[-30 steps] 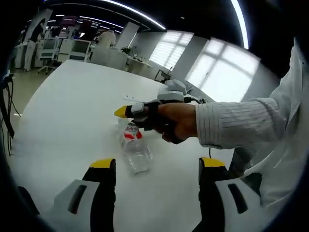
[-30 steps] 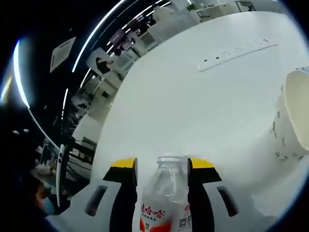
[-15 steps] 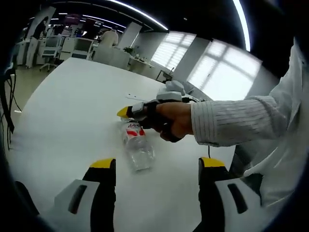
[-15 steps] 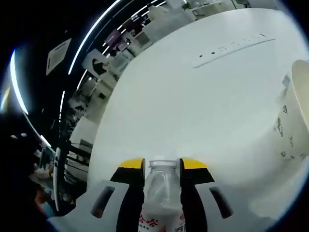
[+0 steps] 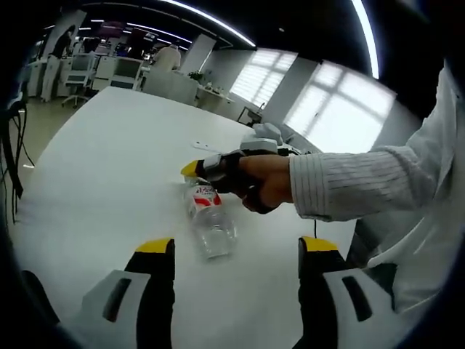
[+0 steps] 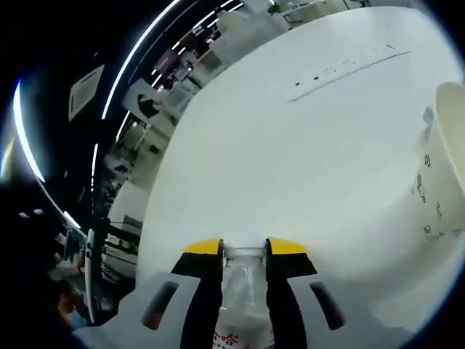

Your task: Arrange the tabletop items into an orderly group along one side of the table until the central work area is clear of visible clutter.

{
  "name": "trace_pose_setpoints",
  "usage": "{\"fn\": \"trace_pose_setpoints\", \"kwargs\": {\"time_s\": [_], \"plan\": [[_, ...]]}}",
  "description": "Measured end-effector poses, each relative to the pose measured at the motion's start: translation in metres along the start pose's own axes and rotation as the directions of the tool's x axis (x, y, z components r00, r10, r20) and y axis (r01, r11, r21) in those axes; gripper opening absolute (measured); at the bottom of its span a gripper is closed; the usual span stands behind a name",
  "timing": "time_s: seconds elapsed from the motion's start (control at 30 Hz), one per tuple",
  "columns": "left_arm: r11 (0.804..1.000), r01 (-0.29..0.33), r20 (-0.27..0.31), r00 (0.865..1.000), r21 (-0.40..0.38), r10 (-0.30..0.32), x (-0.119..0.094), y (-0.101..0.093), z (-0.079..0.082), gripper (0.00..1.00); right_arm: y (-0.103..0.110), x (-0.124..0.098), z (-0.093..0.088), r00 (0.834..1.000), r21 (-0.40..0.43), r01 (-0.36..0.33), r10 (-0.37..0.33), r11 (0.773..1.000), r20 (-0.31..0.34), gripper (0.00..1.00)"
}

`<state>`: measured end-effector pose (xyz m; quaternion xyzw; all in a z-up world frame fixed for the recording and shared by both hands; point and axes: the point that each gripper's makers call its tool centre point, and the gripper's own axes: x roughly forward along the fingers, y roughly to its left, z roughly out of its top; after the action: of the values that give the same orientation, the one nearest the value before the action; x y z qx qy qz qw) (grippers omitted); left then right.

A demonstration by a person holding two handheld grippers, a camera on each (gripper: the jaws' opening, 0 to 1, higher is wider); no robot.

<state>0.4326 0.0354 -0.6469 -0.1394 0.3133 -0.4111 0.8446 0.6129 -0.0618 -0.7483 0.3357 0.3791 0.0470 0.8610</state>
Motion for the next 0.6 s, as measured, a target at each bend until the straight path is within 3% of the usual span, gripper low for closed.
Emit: {"fn": "trace_pose_setpoints", "kwargs": {"time_s": [0.6], "plan": [[0.999, 0.025, 0.001, 1.0, 0.031, -0.025, 0.014, 0.005, 0.012, 0.7, 0.012, -0.014, -0.001, 0.999, -0.051, -0.047, 0.047, 0.998, 0.014, 0.19]]}}
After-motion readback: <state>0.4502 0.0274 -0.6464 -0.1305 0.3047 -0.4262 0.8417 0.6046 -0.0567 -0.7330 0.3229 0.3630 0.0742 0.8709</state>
